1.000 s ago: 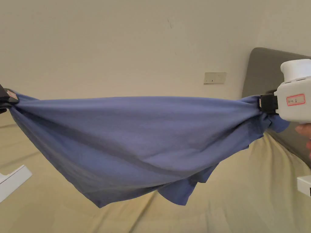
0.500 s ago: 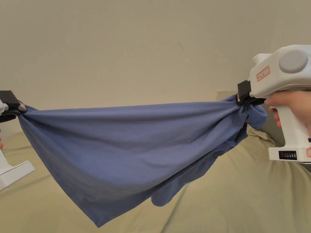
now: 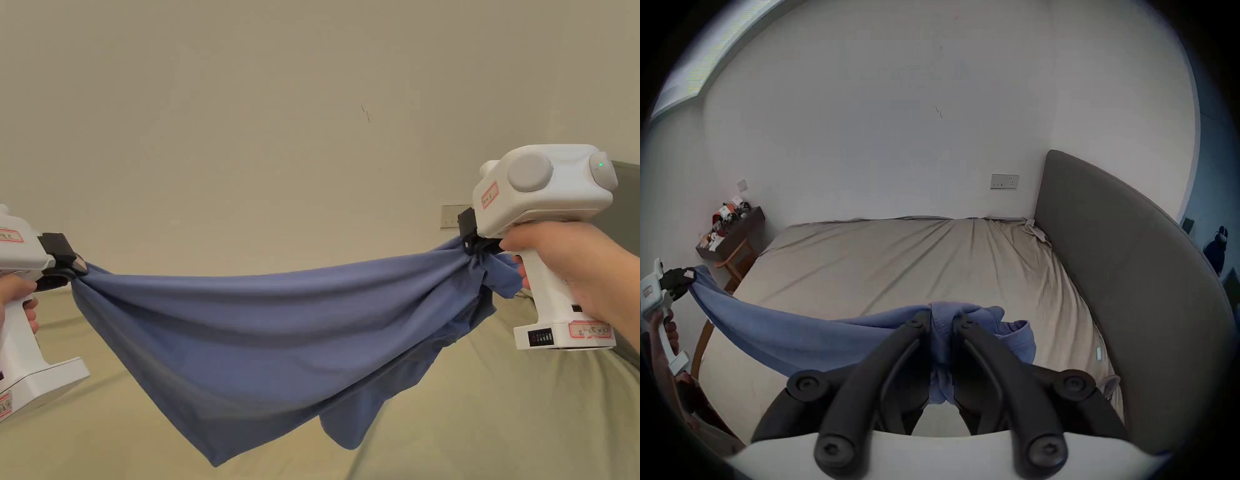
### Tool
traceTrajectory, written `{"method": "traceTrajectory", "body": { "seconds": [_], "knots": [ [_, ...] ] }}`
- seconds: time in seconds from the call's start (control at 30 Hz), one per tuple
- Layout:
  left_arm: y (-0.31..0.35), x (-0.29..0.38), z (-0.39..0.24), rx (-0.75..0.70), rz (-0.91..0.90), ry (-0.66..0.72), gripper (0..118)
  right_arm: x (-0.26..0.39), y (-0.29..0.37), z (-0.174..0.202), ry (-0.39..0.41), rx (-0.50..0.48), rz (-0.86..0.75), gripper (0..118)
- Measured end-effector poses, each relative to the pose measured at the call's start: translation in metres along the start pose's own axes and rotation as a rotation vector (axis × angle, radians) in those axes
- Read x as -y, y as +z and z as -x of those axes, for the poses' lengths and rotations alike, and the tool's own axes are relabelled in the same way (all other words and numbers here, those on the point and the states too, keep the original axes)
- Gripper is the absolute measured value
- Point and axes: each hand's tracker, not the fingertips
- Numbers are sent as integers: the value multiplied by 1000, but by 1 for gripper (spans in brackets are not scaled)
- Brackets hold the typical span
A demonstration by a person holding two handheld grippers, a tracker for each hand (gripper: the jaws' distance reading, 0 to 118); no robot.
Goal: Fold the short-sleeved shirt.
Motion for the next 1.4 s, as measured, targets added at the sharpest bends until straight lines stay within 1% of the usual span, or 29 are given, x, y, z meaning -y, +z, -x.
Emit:
{"method": "traceTrajectory", "body": {
  "seconds": [0.07,0.17,0.27,0.33,0.4,0.43,0.47,0.5,0.53,0.57,0.6,0.67,0.7,0.77,0.83,0.87,0.9,0.97,1.0,1.03,1.07,1.13,1.27,1.3,1.37,1.4],
  "knots": [
    [-7,5,-1,-16,23,-2,0,0,-4,3,0,7,4,13],
    [-8,19,2,-11,45,-1,0,8,-10,1,-7,-17,0,13],
    [-6,45,13,-9,72,-50,0,37,-14,-1,56,-55,-37,13],
    [-3,71,23,-17,118,-94,0,71,-19,-5,84,-83,-12,13],
    [3,101,36,-15,201,-97,0,118,-18,-14,46,-127,30,13],
    [7,115,42,0,246,-72,0,142,-14,-17,28,-114,31,13],
    [14,132,50,57,272,-48,0,171,-9,-20,-9,-108,33,13],
    [22,148,60,103,290,-25,0,200,-2,-24,7,-126,42,13],
    [28,161,67,127,314,-18,0,224,3,-28,3,-139,42,13],
    [35,177,75,113,343,-25,0,251,9,-30,1,-136,49,13],
    [43,192,82,96,346,-30,0,276,9,-36,6,-119,88,13],
    [59,217,98,79,365,-41,0,319,24,-40,-47,-90,167,13],
    [69,230,107,71,391,-35,0,340,36,-39,-78,-62,233,13],
    [87,252,124,63,432,-11,0,374,55,-30,-2,-83,264,13],
    [103,275,142,40,461,18,0,402,63,-27,17,-74,353,13],
    [110,287,150,12,491,25,0,416,65,-27,4,-78,388,13],
    [114,296,158,-9,512,21,0,427,64,-31,-41,-76,404,13],
    [122,312,169,-52,537,24,0,444,60,-38,-91,-80,463,13],
    [125,319,177,-58,550,40,0,451,60,-41,-123,-65,482,13],
    [125,324,185,-71,556,60,0,456,59,-41,-126,-56,499,13],
    [126,329,192,-98,560,87,0,460,58,-40,-102,-51,496,13],
    [122,338,204,-132,571,76,0,469,54,-36,-66,-26,506,13],
    [99,364,225,-234,612,112,0,487,36,-32,-73,-36,571,13],
    [96,372,224,-254,616,109,0,493,32,-30,-51,-34,588,13],
    [89,388,223,-298,626,42,0,506,22,-27,12,9,612,13],
    [89,395,221,-295,600,28,0,514,18,-26,22,4,629,13]
  ]
}}
